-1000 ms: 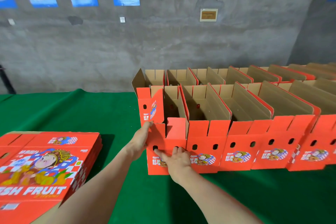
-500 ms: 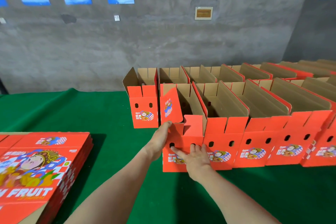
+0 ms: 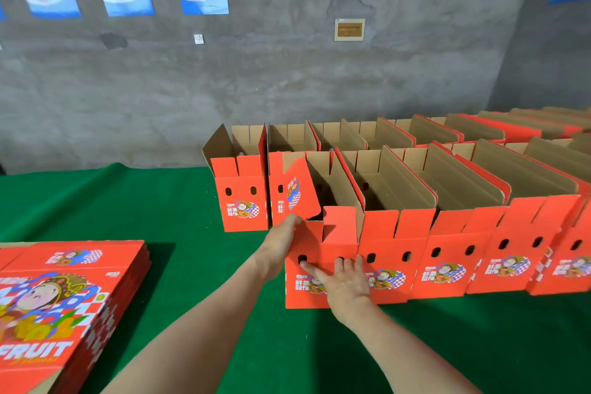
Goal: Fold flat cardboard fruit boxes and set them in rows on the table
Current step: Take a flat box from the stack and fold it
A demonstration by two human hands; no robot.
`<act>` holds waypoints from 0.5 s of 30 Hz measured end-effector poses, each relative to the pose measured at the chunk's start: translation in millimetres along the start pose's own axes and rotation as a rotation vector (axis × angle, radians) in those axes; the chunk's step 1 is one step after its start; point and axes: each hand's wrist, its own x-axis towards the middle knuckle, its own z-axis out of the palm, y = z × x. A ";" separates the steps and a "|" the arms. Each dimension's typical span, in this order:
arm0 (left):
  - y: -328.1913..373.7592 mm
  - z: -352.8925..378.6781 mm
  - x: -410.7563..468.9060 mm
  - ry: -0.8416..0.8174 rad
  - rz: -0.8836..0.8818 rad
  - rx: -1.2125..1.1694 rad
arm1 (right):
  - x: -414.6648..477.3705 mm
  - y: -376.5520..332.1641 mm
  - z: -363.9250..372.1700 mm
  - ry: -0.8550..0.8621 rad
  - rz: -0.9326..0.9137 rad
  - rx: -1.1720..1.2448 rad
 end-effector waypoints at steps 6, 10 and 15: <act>2.7 11.0 6.7 -0.048 0.009 -0.021 | 1.0 15.4 1.1 0.029 0.014 0.003; -3.6 2.0 6.3 -0.087 -0.011 0.036 | -2.9 6.5 8.4 0.007 0.005 0.010; 1.3 2.9 -0.8 -0.072 -0.026 0.101 | -5.4 -7.8 -3.5 -0.061 0.035 0.038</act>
